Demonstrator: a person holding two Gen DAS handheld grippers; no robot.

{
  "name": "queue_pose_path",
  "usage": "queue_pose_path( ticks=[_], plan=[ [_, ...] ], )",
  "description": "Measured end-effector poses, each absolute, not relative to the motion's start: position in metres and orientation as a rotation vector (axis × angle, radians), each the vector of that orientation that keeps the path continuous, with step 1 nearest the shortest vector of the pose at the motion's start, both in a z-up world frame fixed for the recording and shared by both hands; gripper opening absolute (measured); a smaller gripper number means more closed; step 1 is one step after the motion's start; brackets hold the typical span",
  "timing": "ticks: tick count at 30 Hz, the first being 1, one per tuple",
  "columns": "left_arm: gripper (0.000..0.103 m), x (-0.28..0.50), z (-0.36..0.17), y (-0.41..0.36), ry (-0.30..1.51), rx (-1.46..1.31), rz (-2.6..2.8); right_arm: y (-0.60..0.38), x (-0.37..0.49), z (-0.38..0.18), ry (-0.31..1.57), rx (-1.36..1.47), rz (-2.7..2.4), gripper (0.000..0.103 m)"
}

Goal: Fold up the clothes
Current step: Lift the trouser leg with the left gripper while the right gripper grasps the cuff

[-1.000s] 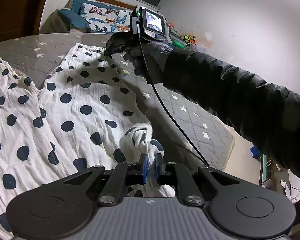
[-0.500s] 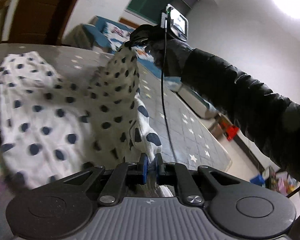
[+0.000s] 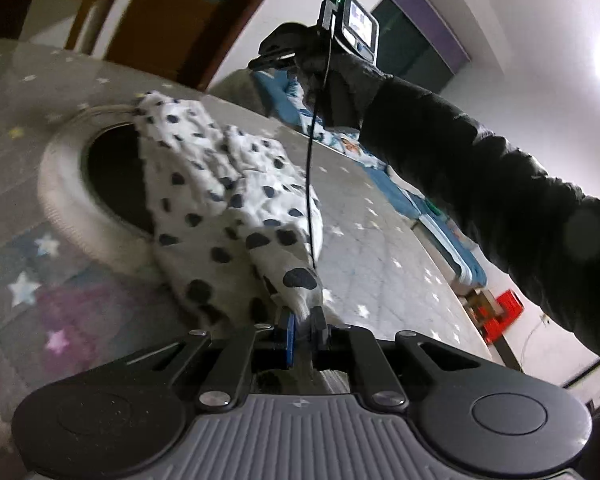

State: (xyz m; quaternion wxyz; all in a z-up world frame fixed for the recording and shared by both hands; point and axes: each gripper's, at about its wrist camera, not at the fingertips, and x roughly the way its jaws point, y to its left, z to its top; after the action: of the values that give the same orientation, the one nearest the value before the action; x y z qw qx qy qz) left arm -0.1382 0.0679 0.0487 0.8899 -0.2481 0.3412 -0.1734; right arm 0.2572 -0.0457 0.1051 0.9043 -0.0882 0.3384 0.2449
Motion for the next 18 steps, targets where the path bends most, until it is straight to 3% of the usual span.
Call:
queue_pose_path(
  ticks=[10, 18],
  plan=[
    [0.009, -0.132, 0.040, 0.076, 0.714, -0.547, -0.416, -0.052, 0.249, 0.048, 0.914, -0.290, 0.472, 0.020],
    [0.009, -0.131, 0.039, 0.074, 0.709, -0.547, -0.437, -0.063, 0.249, 0.026, 0.949, -0.213, 0.465, 0.020]
  ],
)
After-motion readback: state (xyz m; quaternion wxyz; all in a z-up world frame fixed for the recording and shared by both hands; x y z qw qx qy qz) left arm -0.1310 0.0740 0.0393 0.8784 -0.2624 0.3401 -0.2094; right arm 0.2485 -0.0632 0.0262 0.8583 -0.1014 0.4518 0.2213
